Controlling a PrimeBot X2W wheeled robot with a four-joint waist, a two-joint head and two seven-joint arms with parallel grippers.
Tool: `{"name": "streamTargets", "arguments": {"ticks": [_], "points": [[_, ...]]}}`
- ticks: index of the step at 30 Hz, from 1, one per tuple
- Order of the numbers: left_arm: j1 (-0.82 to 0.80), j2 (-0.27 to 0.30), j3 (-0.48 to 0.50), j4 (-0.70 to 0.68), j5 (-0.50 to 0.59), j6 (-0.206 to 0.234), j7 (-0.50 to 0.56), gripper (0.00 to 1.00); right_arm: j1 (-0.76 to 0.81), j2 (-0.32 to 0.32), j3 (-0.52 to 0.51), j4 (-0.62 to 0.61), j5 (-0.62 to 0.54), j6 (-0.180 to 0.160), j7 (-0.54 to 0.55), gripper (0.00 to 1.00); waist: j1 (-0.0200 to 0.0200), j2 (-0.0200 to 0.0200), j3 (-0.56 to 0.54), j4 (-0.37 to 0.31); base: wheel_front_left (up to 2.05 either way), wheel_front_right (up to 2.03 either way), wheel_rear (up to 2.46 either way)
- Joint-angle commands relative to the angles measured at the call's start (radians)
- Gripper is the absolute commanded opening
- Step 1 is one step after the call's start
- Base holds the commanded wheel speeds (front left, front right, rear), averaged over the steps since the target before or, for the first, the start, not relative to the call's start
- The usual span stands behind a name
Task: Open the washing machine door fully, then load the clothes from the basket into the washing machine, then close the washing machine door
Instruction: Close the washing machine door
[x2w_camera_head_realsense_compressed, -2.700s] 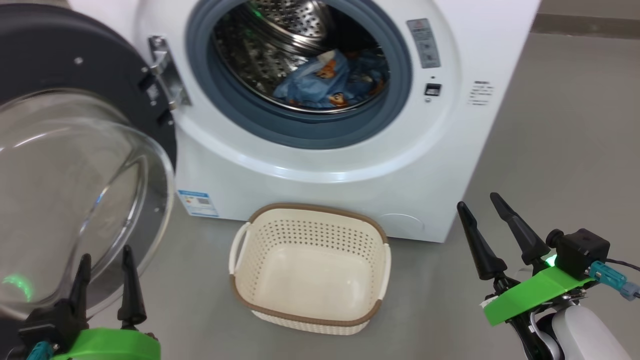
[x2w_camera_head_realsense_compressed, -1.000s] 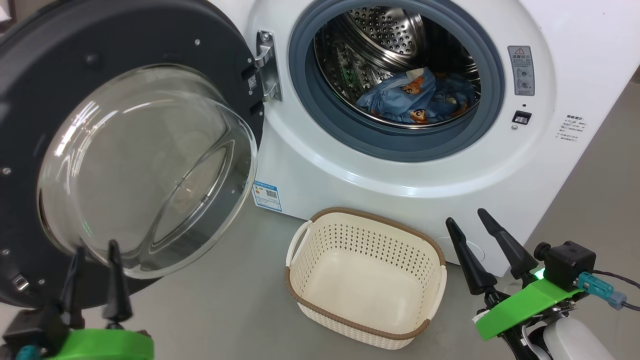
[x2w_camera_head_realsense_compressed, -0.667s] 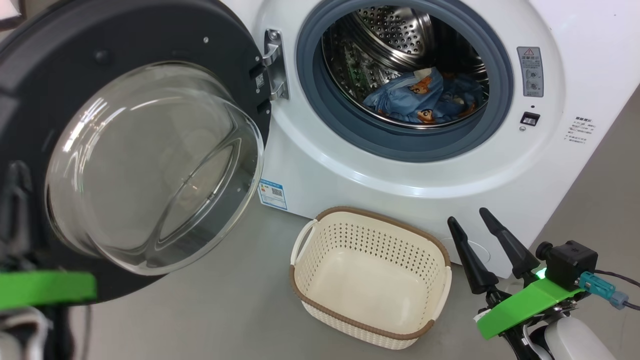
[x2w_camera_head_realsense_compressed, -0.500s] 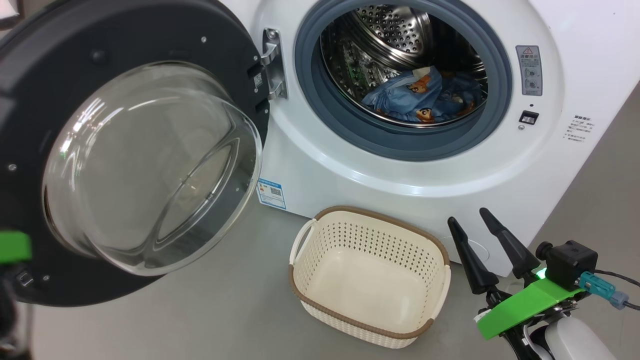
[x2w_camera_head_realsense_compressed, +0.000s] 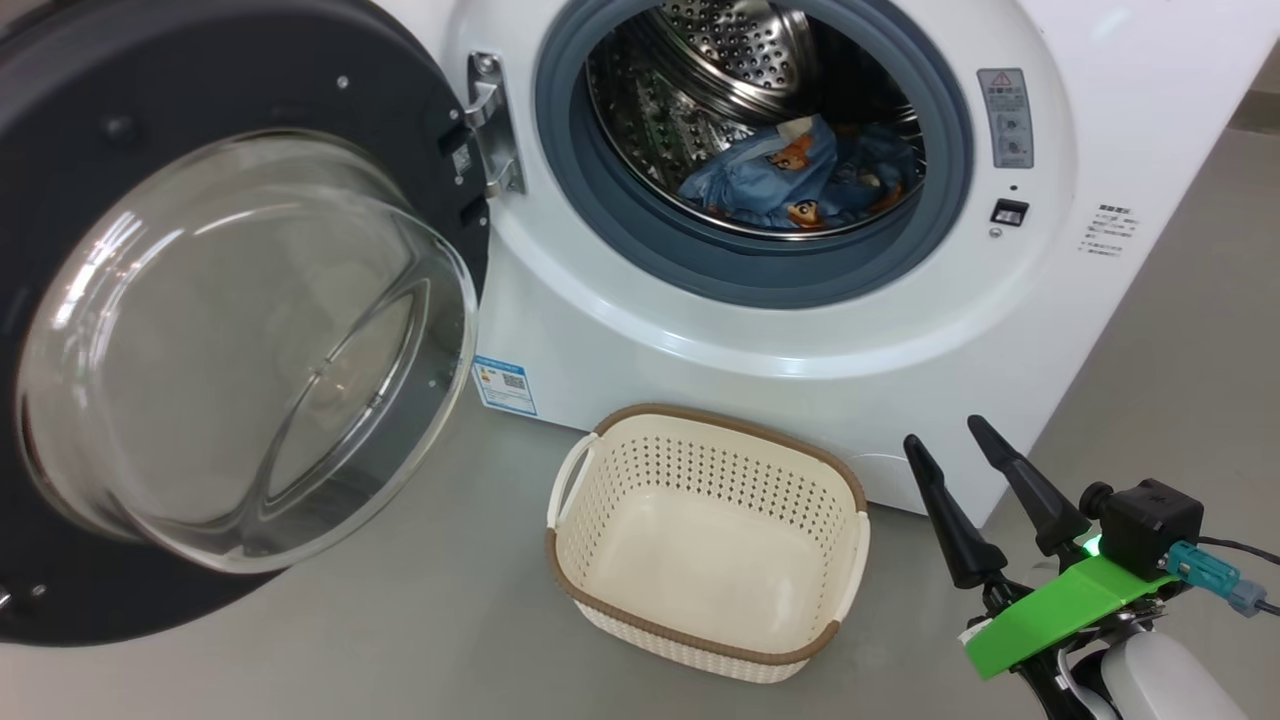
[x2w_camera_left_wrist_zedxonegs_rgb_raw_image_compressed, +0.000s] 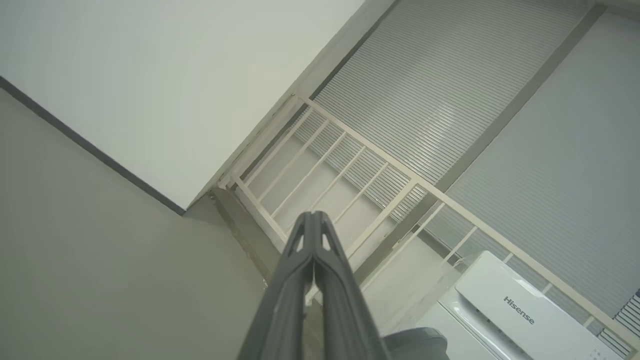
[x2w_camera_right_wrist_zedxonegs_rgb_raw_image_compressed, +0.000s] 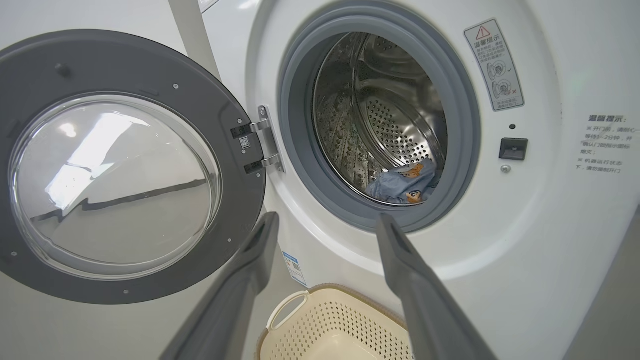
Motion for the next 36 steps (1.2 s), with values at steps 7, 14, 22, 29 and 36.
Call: {"name": "streamTargets", "arguments": {"ticks": [7, 14, 22, 29, 36], "points": [[-0.072, 0.148, 0.08, 0.259, -0.072, -0.013, 0.062, 0.0, -0.018, -0.026, 0.027, -0.021, 0.009, 0.002, -0.012, 1.0, 0.0, 0.0, 0.015, -0.029, 0.0, 0.0, 0.0], [-0.093, 0.183, 0.134, 0.469, -0.143, -0.039, 0.077, 0.0, -0.032, -0.041, 0.038, -0.017, 0.008, 0.002, -0.012, 1.0, 0.0, 0.0, 0.032, -0.061, 0.0, 0.0, 0.0], [-0.084, 0.221, 0.159, 0.63, -0.188, -0.053, 0.131, 0.0, -0.036, -0.058, 0.037, -0.016, 0.01, 0.002, -0.012, 1.0, 0.0, 0.0, 0.04, -0.086, 0.0, 0.0, 0.0], [-0.071, 0.255, 0.141, 0.714, -0.204, -0.064, 0.218, 0.0, -0.027, -0.056, 0.026, -0.016, 0.008, 0.002, -0.012, 1.0, 0.0, 0.0, 0.035, -0.085, 0.0, 0.0, 0.0], [-0.067, 0.25, 0.084, 0.732, -0.225, -0.072, 0.358, 0.0, -0.022, -0.041, 0.021, -0.009, 0.007, 0.002, -0.012, 1.0, 0.0, 0.0, 0.017, -0.068, 0.0, 0.0, 0.0]]}}
